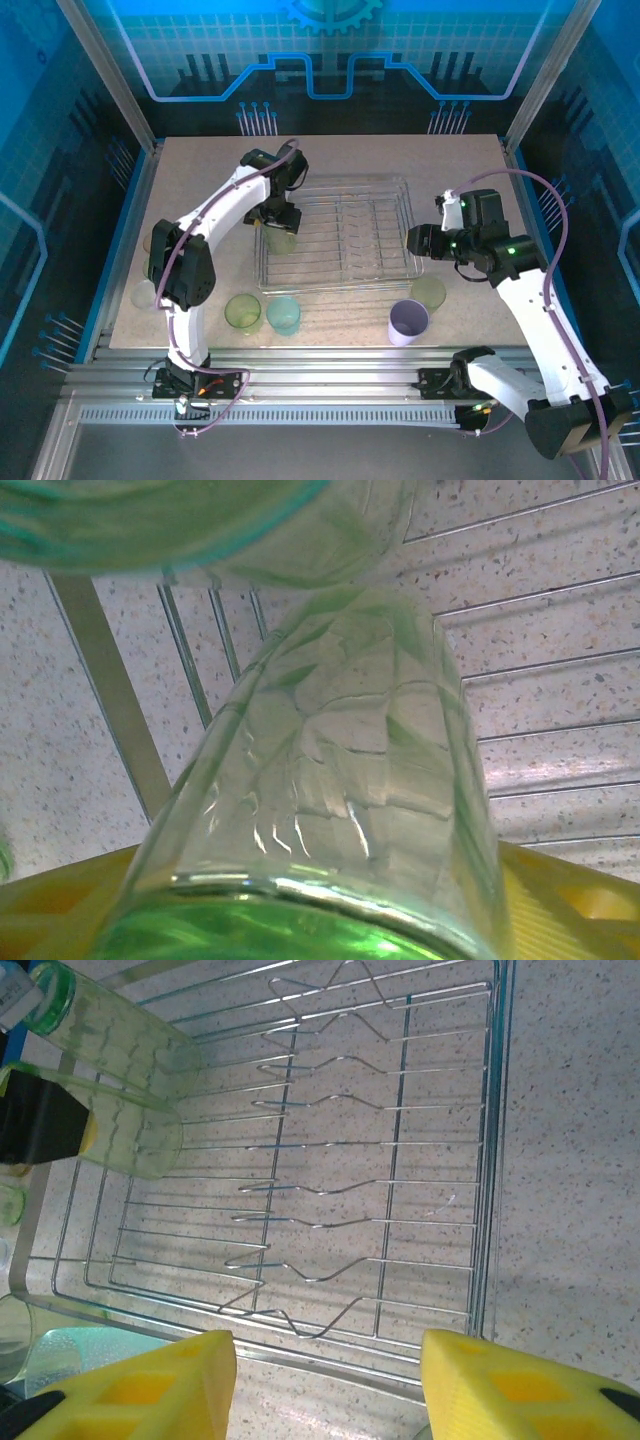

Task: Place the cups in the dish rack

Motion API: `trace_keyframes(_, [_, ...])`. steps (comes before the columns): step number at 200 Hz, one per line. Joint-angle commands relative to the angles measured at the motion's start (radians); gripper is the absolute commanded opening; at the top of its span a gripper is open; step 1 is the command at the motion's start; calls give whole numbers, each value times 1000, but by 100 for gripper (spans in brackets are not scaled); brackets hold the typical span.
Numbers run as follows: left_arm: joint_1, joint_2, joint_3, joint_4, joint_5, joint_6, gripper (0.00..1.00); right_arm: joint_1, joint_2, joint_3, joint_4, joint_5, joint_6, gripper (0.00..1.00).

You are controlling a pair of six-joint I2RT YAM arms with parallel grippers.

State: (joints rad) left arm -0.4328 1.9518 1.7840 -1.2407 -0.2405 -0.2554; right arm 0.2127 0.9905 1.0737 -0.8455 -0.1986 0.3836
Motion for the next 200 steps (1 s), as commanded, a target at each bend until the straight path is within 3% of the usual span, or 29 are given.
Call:
trace_keyframes(1, [14, -5, -16, 4, -38, -12, 88, -18, 10, 41, -56, -48, -26, 53])
trace_keyframes(28, [14, -33, -36, 26, -34, -27, 99, -17, 20, 53, -90, -74, -42, 55])
trace_keyframes(98, [15, -191, -109, 126, -30, -70, 99, 21, -8, 16, -184, -104, -25, 59])
trace_keyframes(164, [16, -460, -374, 376, -7, -71, 99, 97, -85, -30, -332, 20, 112, 57])
trace_keyframes(200, [16, -587, -547, 470, 38, -100, 99, 171, -122, -46, -463, 151, 220, 56])
